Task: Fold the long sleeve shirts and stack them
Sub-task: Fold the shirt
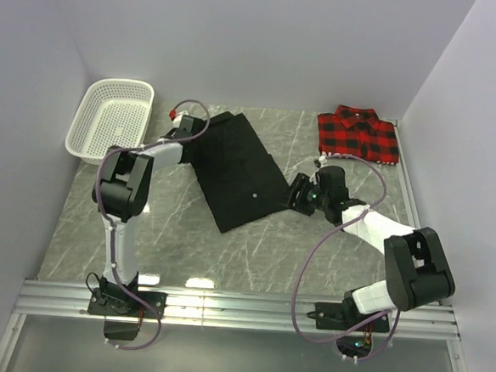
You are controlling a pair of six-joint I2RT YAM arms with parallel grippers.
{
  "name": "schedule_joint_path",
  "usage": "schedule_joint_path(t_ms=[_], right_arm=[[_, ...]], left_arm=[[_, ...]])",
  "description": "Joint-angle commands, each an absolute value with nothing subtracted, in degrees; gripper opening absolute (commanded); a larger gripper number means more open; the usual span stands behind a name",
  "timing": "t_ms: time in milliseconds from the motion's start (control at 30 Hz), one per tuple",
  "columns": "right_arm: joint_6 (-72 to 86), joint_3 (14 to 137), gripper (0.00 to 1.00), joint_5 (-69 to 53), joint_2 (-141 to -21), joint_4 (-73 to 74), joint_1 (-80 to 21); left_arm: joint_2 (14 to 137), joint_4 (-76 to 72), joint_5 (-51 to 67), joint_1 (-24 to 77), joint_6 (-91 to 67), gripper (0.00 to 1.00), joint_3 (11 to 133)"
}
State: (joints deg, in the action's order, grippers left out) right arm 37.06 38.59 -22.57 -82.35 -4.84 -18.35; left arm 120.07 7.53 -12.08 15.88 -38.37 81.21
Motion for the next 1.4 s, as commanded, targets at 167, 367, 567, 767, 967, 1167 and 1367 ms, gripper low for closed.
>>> schedule_joint_path(t_ms=[167, 367, 567, 767, 967, 1167, 1367], right_arm=[[39.11, 39.54, 0.58, -14.50, -81.91, -3.34, -18.37], [39.55, 41.91, 0.55, -16.34, -87.18, -7.20, -17.67], [36.83, 45.69, 0.54, -17.75, -86.40, -5.10, -17.75], [37.96, 47.54, 0.54, -26.79, -86.82, -10.98, -19.42], [46.04, 51.50, 0.54, -33.84, -95.34, -21.52, -24.78], [52.64, 50.28, 0.54, -33.66, -103.61, -29.17, -25.66], [53.00, 47.37, 0.53, -33.05, -107.92, -31.20, -25.49]], left_arm=[[106.63, 13.27, -8.62, 16.08, -60.19, 0.41, 59.00], [88.01, 6.43, -2.29, 16.35, -73.20, 0.46, 37.20], [68.57, 10.09, -4.21, 20.02, -72.34, 0.67, 29.79], [62.93, 8.71, -8.78, 25.57, -62.41, 0.84, 36.73], [72.32, 5.02, -5.20, 26.62, -56.43, 0.69, 47.27], [85.40, 1.85, -0.53, 32.50, -53.70, 0.55, 57.12], [93.76, -1.13, 0.18, 35.33, -55.72, 0.46, 56.61]])
